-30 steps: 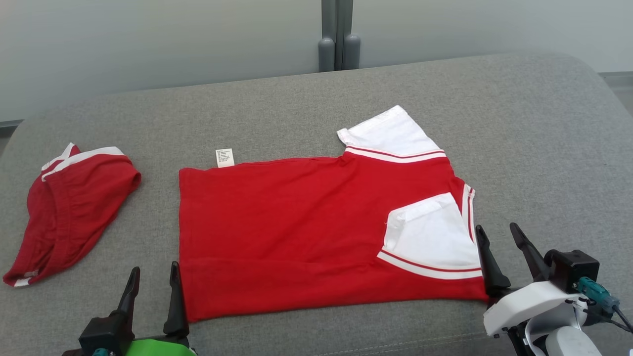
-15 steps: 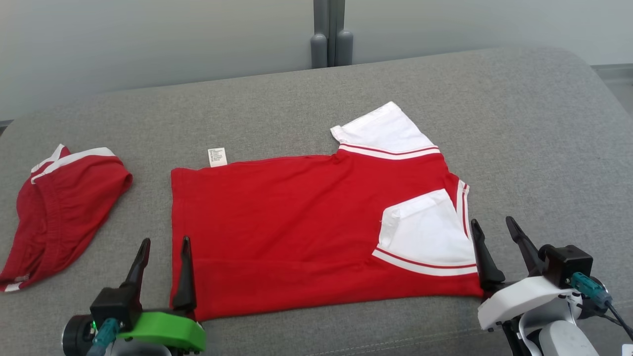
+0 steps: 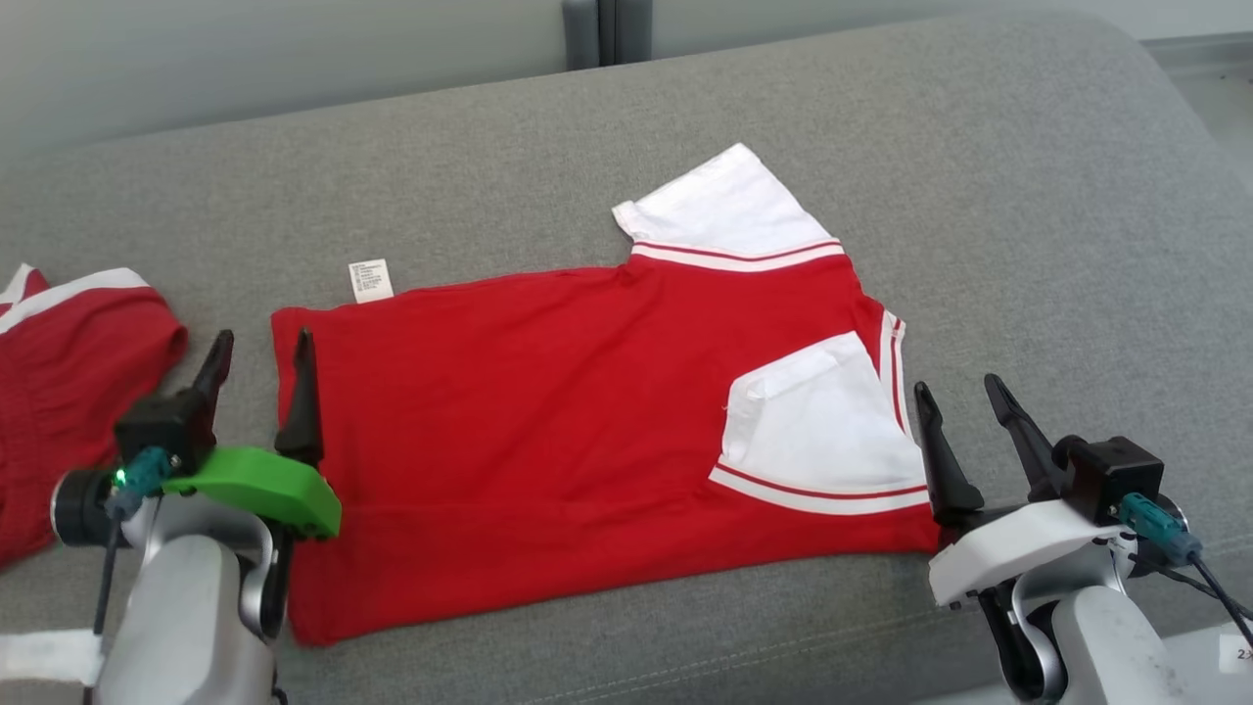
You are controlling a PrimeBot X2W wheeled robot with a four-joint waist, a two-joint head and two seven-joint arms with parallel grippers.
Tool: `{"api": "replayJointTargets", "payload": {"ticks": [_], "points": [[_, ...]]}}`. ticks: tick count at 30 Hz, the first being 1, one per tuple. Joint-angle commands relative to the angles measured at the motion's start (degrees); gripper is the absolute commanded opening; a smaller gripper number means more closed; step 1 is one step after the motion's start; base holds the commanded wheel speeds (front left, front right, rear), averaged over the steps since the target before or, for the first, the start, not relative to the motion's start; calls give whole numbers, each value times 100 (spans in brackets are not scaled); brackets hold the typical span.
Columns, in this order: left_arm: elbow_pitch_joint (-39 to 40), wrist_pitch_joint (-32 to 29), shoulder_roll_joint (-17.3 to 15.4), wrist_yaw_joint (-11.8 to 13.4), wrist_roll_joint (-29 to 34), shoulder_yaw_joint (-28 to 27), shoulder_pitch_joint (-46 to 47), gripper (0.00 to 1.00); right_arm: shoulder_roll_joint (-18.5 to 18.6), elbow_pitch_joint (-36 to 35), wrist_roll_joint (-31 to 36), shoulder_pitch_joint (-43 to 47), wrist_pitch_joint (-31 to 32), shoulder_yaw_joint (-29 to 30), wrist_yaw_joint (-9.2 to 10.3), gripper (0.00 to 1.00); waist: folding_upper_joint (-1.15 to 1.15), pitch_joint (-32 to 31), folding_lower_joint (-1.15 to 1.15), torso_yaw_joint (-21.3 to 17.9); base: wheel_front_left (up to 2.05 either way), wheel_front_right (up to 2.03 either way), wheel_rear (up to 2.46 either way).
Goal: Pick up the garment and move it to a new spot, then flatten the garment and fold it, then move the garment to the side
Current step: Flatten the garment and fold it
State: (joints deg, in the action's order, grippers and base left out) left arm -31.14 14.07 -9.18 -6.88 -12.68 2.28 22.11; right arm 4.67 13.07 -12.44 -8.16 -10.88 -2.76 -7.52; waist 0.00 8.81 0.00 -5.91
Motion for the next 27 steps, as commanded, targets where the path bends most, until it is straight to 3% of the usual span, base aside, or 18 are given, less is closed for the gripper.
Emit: {"api": "replayJointTargets", "payload": {"ticks": [1, 13, 27], "points": [[-64, 1, -80, -21, -1, 21, 168, 100, -3, -18, 57, -75, -28, 3, 6, 100, 0, 288, 0, -187, 0, 0, 0], [-1542, -53, -593, -53, -263, 214, 1532, 100, -106, 87, 93, -467, -203, -62, 6, 100, 0, 1051, 0, -442, 0, 0, 0], [-2804, 55, -783, -60, -756, 437, 2141, 100, -134, 261, 118, -730, -305, -93, 6, 100, 0, 1313, 0, -529, 0, 0, 0]]}}
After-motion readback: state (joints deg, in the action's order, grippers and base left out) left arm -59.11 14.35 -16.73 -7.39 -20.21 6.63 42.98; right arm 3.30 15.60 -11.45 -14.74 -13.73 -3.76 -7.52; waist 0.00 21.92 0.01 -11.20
